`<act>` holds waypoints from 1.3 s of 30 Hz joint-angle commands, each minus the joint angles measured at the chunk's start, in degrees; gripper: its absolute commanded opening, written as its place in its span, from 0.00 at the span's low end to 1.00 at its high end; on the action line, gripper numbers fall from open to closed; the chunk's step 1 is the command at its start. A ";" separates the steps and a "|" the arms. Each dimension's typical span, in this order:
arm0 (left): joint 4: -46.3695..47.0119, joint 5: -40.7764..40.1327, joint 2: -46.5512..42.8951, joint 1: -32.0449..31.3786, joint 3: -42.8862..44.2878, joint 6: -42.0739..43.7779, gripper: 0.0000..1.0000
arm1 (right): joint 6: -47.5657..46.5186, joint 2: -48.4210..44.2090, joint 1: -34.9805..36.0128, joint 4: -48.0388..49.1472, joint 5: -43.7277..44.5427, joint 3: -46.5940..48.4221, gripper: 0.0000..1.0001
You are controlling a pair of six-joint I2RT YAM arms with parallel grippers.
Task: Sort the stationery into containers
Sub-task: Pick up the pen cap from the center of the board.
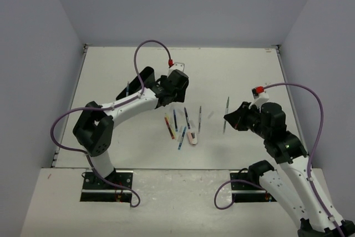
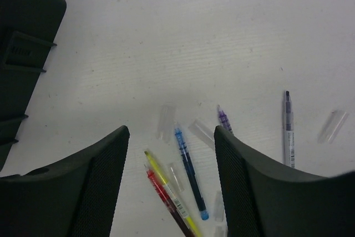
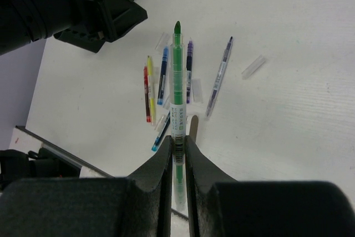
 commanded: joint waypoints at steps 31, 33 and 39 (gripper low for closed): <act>-3.74 -4.64 1.39 -4.81 -10.47 -31.14 0.15 | 0.43 2.33 -0.12 5.22 -5.44 -2.19 0.00; -3.74 -4.89 1.55 -4.86 -10.60 -31.35 0.15 | 0.31 2.61 -0.12 5.10 -5.52 -2.11 0.00; -3.92 -5.43 2.00 -4.90 -11.00 -31.62 0.15 | 0.04 2.66 -0.08 5.14 -5.39 -2.41 0.00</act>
